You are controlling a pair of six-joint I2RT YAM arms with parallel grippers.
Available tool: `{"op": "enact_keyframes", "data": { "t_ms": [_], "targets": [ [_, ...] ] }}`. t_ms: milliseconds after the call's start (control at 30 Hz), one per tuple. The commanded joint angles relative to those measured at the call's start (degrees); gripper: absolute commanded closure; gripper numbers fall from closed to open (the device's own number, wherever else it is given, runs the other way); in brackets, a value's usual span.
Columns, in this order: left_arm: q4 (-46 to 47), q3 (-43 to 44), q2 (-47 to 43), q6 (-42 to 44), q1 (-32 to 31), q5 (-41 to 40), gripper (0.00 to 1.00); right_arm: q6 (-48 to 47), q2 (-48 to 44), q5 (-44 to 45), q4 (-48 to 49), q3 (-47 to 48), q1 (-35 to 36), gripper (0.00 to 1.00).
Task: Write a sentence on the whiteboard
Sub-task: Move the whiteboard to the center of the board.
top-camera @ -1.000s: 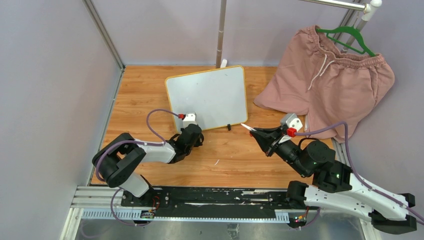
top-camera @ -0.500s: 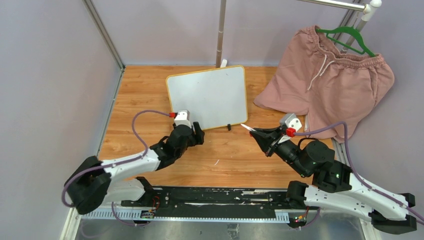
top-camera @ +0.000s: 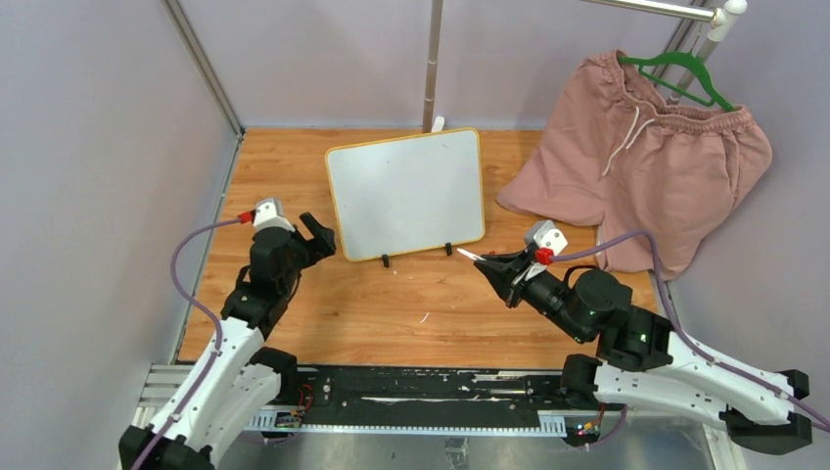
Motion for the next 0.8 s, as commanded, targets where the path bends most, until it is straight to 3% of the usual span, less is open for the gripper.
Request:
{"op": "enact_keyframes", "data": {
  "t_ms": [0, 100, 267, 400, 600, 767],
  "targets": [
    [-0.98, 1.84, 0.38, -1.88, 11.80, 16.41, 0.11, 0.93, 1.71, -2.39, 2.12, 2.07, 0.44, 1.00],
    [8.90, -0.67, 2.96, -5.72, 17.73, 26.53, 0.10, 1.24, 3.06, -3.09, 2.61, 2.19, 0.44, 1.00],
    [32.30, -3.60, 14.03, -13.23, 20.59, 40.48, 0.08, 2.24, 7.12, -3.67, 2.27, 3.99, 0.44, 1.00],
    [42.72, -4.42, 21.60, -17.82, 20.95, 40.99, 0.00, 3.51, 10.63, -3.90, 2.11, 5.69, -0.09, 1.00],
    [44.37, -3.64, 24.73, -20.40, 22.62, 38.52, 0.00, 4.94, 16.40, -6.86, 2.98, 7.95, -3.46, 1.00],
    [42.30, -0.96, 25.09, -16.36, 22.69, 39.83, 0.00, 5.72, 20.35, -9.64, 7.64, 7.97, -6.70, 1.00]
  ]
}}
